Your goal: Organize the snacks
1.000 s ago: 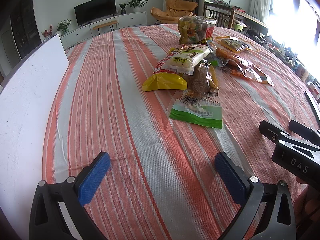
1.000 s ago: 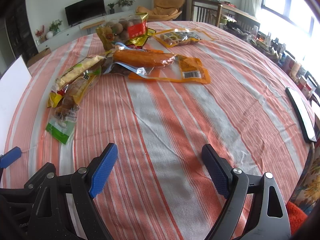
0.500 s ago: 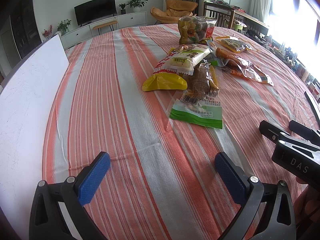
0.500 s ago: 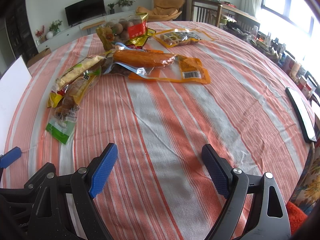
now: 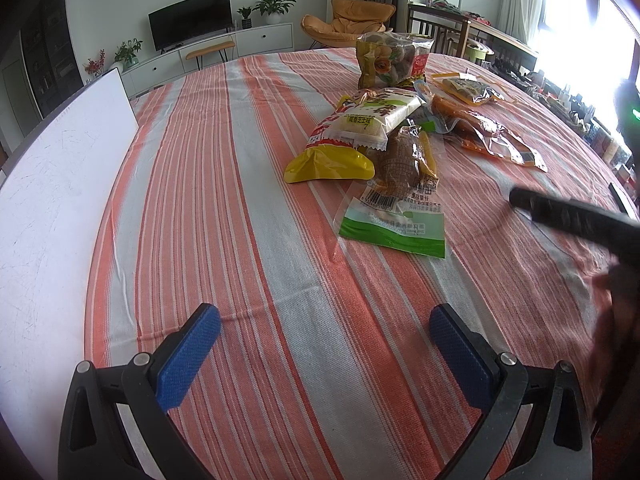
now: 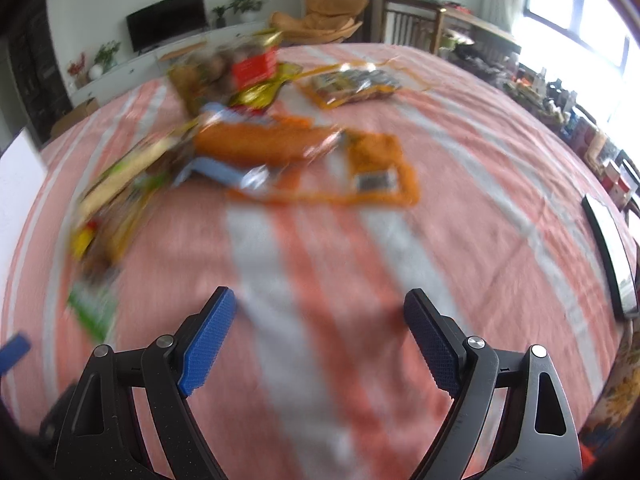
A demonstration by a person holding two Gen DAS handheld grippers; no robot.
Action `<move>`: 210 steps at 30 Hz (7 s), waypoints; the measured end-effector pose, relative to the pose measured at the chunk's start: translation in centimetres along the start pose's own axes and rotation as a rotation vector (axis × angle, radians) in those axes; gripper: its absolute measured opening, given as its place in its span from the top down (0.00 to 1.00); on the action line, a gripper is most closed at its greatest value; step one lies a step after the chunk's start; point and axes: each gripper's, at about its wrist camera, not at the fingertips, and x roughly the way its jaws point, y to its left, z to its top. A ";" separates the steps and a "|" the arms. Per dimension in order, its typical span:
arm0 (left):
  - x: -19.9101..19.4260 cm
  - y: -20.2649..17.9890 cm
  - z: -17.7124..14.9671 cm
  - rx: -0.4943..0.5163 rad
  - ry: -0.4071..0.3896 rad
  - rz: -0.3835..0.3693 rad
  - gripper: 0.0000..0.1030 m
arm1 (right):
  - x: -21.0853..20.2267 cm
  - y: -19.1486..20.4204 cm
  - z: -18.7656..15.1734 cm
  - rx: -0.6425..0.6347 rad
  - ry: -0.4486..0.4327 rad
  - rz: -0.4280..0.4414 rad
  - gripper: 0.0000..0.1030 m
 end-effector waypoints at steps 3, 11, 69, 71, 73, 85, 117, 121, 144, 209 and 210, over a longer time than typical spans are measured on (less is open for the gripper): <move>0.0 0.0 0.0 0.000 0.000 0.000 0.00 | 1.2 -1.2 1.6 0.004 0.004 0.006 0.07; 0.0 0.0 0.0 0.000 0.000 0.000 0.00 | 1.2 -1.1 1.6 -0.013 0.003 0.017 0.07; 0.1 0.0 0.0 -0.001 0.000 0.000 0.00 | 1.2 -1.1 1.6 -0.012 0.003 0.016 0.07; 0.1 0.0 0.0 -0.001 0.000 -0.001 0.00 | 1.2 -1.2 1.6 -0.012 0.003 0.016 0.07; 0.1 -0.1 0.0 -0.001 0.000 0.000 0.00 | 1.2 -1.2 1.6 -0.012 0.003 0.016 0.07; 0.1 0.0 0.0 -0.001 0.000 0.000 0.00 | 1.3 -1.2 1.6 -0.012 0.003 0.016 0.07; 0.1 -0.1 0.0 -0.001 0.000 0.001 0.00 | 1.2 -1.2 1.6 -0.012 0.003 0.016 0.07; 0.1 -0.1 0.0 -0.001 0.000 0.000 0.00 | 1.2 -1.1 1.6 -0.012 0.003 0.016 0.07; 1.8 1.2 2.6 -0.052 0.000 0.037 0.00 | 1.2 -1.2 1.6 -0.012 0.003 0.016 0.07; 3.9 1.9 5.1 -0.087 0.001 0.064 0.00 | 1.3 -1.3 1.6 -0.012 0.003 0.016 0.07; 3.9 1.9 5.1 -0.087 0.001 0.065 0.00 | 1.3 -1.3 1.6 -0.012 0.003 0.016 0.07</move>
